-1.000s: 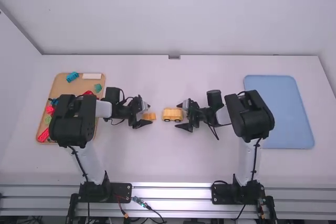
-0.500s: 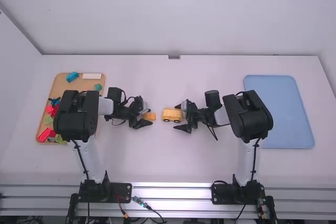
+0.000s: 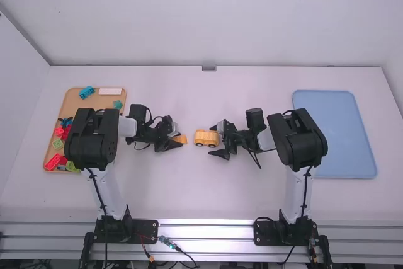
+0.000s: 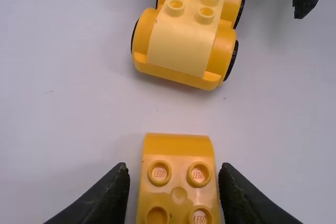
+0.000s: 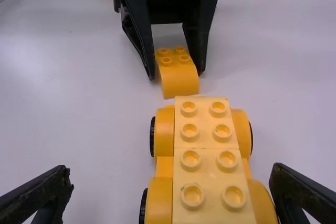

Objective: Assemble lego blocks to make yellow taxi

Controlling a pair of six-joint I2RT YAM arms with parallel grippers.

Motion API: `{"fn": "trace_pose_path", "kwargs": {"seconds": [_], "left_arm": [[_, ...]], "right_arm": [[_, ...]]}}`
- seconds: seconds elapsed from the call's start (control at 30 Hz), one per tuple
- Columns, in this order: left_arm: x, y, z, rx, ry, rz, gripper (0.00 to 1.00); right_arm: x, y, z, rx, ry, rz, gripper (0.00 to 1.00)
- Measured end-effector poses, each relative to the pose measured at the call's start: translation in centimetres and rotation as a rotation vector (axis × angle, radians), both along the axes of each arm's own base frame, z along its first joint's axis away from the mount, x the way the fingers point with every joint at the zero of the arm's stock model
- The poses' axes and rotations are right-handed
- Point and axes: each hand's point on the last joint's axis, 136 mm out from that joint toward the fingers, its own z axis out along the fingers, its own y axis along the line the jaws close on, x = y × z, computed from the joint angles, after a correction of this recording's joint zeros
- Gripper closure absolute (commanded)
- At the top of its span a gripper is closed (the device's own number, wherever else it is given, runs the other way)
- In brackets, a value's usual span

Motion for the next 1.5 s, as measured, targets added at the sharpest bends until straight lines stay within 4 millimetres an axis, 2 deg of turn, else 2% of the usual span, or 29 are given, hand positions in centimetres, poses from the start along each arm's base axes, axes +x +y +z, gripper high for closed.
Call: {"fn": "trace_pose_path", "kwargs": {"seconds": [0.33,0.47,0.53,0.73,0.97,1.27,1.4,1.5], "left_arm": [[0.1,0.0,0.0,0.004,-0.006,-0.001,0.75],[0.0,0.0,0.1,-0.002,0.014,0.004,0.95],[0.0,0.0,0.2,-0.001,0.049,0.014,0.98],[0.5,0.1,1.1,0.000,0.101,0.021,0.98],[1.8,-0.6,3.8,0.000,-0.013,0.006,0.98],[0.5,-2.8,7.0,-0.010,-0.140,-0.030,0.98],[-0.1,-3.3,7.8,-0.015,-0.167,-0.040,0.98],[-0.2,-3.2,7.7,-0.017,-0.156,-0.034,0.98]], "right_arm": [[0.5,-0.2,-0.6,-0.036,-0.007,-0.030,0.01],[0.7,-0.2,-0.6,-0.038,-0.015,-0.034,0.01],[0.8,-0.2,-0.4,-0.034,-0.025,-0.036,0.01],[1.1,0.6,0.0,-0.027,-0.036,-0.042,0.01],[1.0,2.2,-0.7,-0.080,-0.048,-0.060,0.01],[2.6,2.3,-0.9,-0.074,-0.072,-0.133,0.00],[2.3,2.4,-2.4,-0.060,-0.034,-0.133,0.01],[2.1,2.4,-2.5,-0.041,-0.007,-0.118,0.02]]}}
